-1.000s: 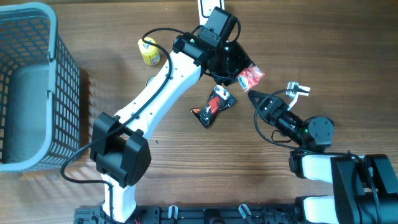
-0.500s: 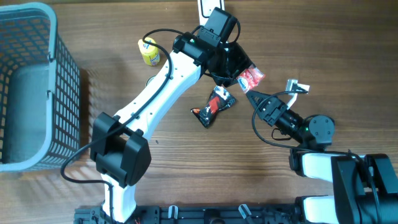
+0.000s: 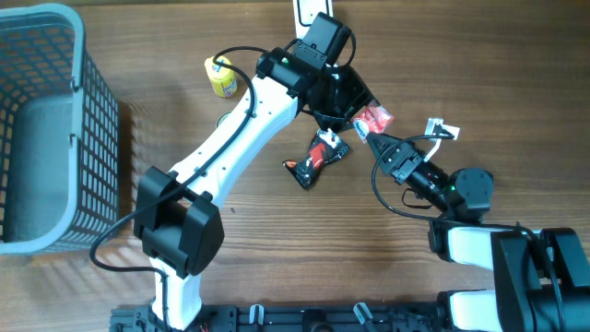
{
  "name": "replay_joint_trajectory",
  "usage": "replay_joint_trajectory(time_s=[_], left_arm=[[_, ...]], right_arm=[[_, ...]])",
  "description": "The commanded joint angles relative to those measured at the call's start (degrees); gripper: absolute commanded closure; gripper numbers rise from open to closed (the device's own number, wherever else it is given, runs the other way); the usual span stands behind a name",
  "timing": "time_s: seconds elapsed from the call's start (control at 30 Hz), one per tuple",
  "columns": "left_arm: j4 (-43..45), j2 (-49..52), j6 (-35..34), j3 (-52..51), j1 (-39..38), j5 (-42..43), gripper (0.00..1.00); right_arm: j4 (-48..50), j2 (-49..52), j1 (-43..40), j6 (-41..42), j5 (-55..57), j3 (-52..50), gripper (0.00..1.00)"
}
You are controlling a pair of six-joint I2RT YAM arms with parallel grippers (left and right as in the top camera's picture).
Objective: Scan the item barcode
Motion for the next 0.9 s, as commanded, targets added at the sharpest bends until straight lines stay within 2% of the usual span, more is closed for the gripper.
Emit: replay_joint_trajectory(time_s=[0.0,0.17,0.37,0.43,0.53,0.63,0.67,0.87], left_arm=[[-0.09,-1.31,-0.52,0.33,-0.04,1.14,0.5],[-0.09,-1.31,-0.52,0.33,-0.04,1.11,0.5],[-0.09,-1.31,-0.52,0.33,-0.04,1.11,0.5],[-0.09,-1.31,-0.52,0.33,-0.04,1.11,0.5],[-0.07,-1.31,-0.52,0.33,-0.04,1.09,0.5],[-0.07,-1.31,-0.52,0.33,-0.04,1.09,0.5],[-0.09,-1.31,-0.52,0.33,-0.04,1.09,0.5],[-0.09,-1.31,-0.5,0.33,-0.04,1.09,0.46]], right_arm=[[0.24,0.74,0.02,-1.4,1.66,1.07,0.37],[0.22,0.74,0.02,-1.31,1.77,2.4,0.42],[0.2,0.74,0.02,-0.55,1.77,3.54,0.42],[0.22,0.74,0.02,0.0,1.81,3.54,0.46],[0.17,0.74,0.02,0.02,1.77,3.54,0.61],[0.15,0.74,0.02,0.11,1.75,3.54,0.66],[0.17,0.74,0.02,0.2,1.77,3.54,0.71],[0.17,0.74,0.02,0.61,1.77,3.54,0.74]])
